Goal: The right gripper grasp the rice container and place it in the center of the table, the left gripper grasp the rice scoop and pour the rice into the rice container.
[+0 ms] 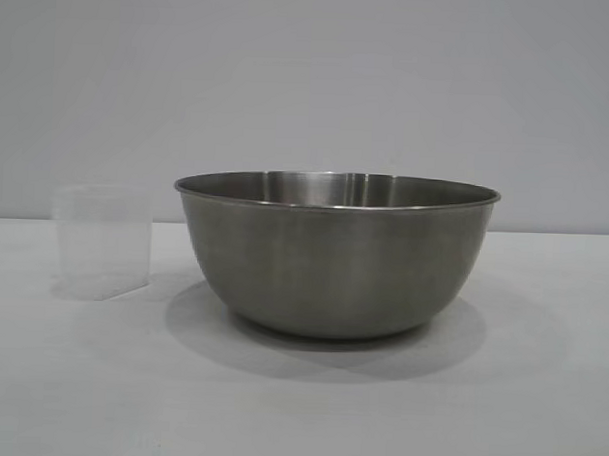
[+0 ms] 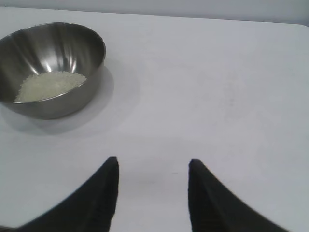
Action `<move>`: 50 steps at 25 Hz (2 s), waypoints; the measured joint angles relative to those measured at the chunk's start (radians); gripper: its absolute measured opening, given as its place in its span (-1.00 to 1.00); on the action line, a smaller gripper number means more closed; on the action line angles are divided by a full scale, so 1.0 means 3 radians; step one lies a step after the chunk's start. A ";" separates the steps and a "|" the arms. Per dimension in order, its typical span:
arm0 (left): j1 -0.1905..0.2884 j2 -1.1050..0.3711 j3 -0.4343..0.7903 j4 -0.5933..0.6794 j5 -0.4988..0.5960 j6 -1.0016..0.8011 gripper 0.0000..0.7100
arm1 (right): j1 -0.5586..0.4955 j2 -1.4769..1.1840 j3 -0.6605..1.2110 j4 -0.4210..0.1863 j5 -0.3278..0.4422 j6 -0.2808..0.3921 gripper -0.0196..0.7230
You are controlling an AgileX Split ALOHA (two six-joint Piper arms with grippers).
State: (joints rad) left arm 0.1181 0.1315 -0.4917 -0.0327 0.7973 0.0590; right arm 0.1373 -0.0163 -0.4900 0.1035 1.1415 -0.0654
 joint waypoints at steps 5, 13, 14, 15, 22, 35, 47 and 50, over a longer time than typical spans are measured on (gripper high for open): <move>0.0000 -0.0299 -0.0004 -0.0006 0.0426 0.0013 -0.54 | 0.0000 0.0000 0.0000 0.0000 0.0000 0.0000 -0.06; 0.0000 -0.0434 -0.0034 -0.0028 0.0855 0.0020 -0.54 | 0.0000 0.0000 0.0000 0.0000 0.0000 0.0000 -0.06; 0.0000 -0.0440 -0.0034 -0.0028 0.0915 0.0020 -0.54 | 0.0000 0.0000 0.0000 0.0000 0.0000 0.0000 -0.06; 0.0000 -0.0446 -0.0034 -0.0028 0.0973 0.0020 -0.54 | 0.0000 0.0000 0.0000 0.0000 0.0000 0.0000 -0.06; -0.0029 -0.0491 0.0002 -0.0016 0.1071 0.0029 -0.54 | 0.0000 0.0000 0.0000 0.0005 0.0000 0.0000 -0.06; -0.0127 -0.0495 0.0002 -0.0016 0.1071 0.0035 -0.54 | 0.0000 0.0000 0.0000 0.0005 0.0000 0.0000 -0.06; -0.0127 -0.0499 0.0002 -0.0016 0.1071 0.0035 -0.54 | 0.0000 0.0000 0.0000 0.0005 0.0000 0.0000 -0.06; -0.0127 -0.0499 0.0002 -0.0016 0.1071 0.0035 -0.54 | -0.0026 0.0000 0.0000 0.0005 0.0000 0.0000 -0.06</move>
State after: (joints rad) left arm 0.0800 -0.0183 -0.4912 -0.0376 1.1185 0.0694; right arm 0.1294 -0.0163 -0.4900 0.1049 1.1415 -0.0654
